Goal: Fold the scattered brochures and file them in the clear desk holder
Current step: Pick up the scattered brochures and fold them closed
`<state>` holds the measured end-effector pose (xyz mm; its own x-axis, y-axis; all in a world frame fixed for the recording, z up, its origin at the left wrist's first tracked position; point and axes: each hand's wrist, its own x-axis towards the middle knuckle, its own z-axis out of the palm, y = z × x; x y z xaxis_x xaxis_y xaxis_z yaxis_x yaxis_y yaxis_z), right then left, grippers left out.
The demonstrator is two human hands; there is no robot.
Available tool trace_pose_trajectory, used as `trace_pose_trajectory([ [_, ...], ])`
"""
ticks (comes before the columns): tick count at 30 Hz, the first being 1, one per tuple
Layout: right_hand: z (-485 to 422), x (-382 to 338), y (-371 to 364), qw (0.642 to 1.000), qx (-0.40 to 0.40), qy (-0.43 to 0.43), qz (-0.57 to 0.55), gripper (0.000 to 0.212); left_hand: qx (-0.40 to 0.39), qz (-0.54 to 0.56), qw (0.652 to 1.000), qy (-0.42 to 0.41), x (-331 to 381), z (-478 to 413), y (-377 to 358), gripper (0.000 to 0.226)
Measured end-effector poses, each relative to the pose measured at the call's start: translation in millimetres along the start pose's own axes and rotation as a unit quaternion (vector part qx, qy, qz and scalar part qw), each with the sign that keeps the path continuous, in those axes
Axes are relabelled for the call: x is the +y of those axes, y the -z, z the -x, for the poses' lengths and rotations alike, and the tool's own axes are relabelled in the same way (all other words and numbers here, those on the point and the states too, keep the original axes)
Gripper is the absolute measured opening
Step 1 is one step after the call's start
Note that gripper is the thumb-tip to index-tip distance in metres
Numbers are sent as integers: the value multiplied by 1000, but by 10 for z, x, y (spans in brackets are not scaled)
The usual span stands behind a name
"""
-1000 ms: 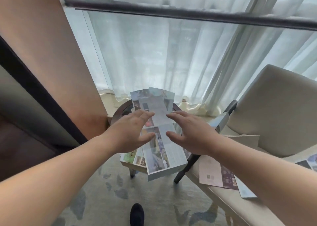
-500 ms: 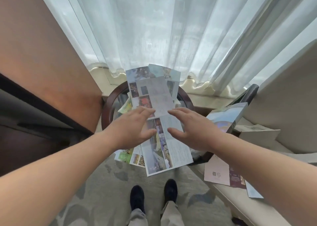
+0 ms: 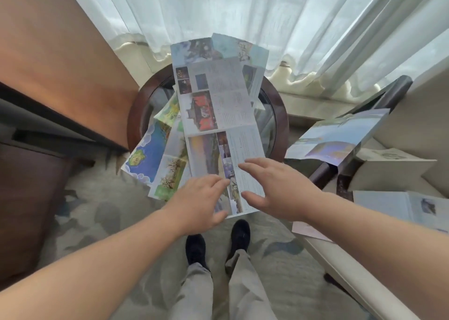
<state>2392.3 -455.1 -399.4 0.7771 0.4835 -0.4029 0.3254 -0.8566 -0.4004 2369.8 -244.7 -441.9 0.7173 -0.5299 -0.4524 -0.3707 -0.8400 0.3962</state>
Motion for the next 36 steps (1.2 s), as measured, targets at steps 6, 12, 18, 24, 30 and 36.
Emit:
trace_pose_trajectory([
  [6, 39, 97, -544, 999, -22, -26, 5, 67, -25, -22, 999, -32, -42, -189, -460, 76],
  [12, 67, 74, -890, 999, -27, -44, -7, 64, 1, -40, 998, -50, -173, -180, -626, 74],
  [18, 44, 274, -1095, 999, -23, -38, -4, 64, 26, -111, 993, 6, -142, -365, -1030, 96],
  [24, 98, 464, -1317, 999, -39, -20, 5, 68, 29, -195, 980, 43, -144, -663, -1350, 111],
  [30, 57, 520, -1280, 999, -20, -12, 24, 70, 14, -166, 986, 2, -189, -568, -1268, 78],
  [36, -25, 509, -1104, 998, -12, -4, 59, 61, 2, -69, 997, -47, -200, -483, -947, 47],
])
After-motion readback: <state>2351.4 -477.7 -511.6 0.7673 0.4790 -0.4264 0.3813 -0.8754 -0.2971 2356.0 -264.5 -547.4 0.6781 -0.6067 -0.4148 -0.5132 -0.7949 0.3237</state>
